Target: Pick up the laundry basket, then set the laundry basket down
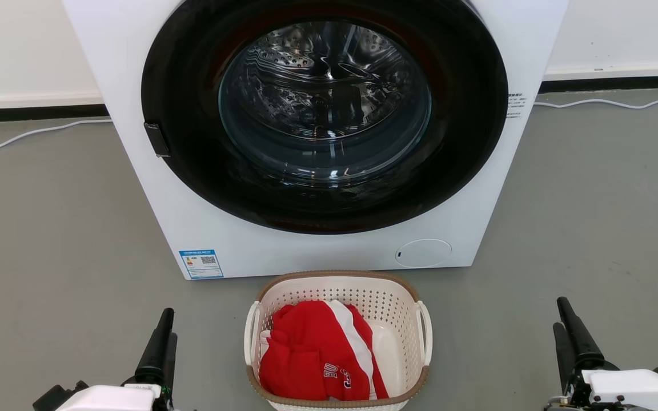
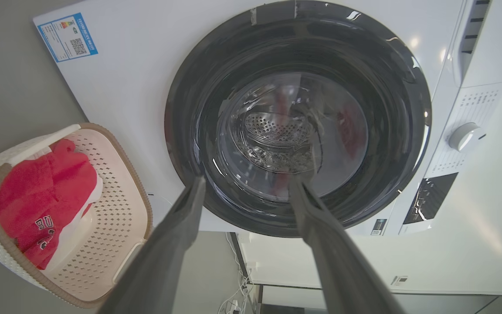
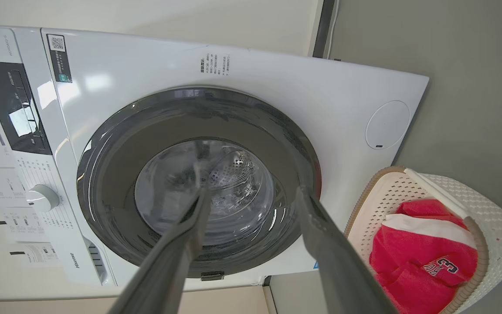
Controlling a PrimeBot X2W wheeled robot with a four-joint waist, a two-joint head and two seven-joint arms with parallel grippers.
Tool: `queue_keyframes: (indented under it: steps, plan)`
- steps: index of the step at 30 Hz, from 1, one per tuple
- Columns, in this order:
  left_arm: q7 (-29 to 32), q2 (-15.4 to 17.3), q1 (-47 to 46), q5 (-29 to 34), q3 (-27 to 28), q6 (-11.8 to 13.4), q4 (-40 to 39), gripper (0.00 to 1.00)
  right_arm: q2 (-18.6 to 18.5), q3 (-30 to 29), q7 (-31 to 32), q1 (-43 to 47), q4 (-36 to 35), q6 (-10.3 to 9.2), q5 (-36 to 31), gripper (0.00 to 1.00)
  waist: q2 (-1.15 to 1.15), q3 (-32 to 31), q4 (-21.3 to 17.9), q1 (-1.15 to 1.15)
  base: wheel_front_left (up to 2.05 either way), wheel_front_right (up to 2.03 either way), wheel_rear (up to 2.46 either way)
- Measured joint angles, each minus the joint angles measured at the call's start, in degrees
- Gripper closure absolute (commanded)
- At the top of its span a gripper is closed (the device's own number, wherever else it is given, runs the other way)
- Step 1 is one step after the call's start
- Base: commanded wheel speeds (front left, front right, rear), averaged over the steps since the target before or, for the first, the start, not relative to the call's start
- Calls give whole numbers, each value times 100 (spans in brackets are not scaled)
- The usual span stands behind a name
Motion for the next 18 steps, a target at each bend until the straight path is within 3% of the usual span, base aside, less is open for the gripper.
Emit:
queue_keyframes:
  steps: [18]
  plan:
    - [-308, -3, 4, 1568, -29, 97, -77, 0, 1, 108, -304, 4, -202, 0, -1848, 0, 0, 10, 30, 0, 0, 0, 0]
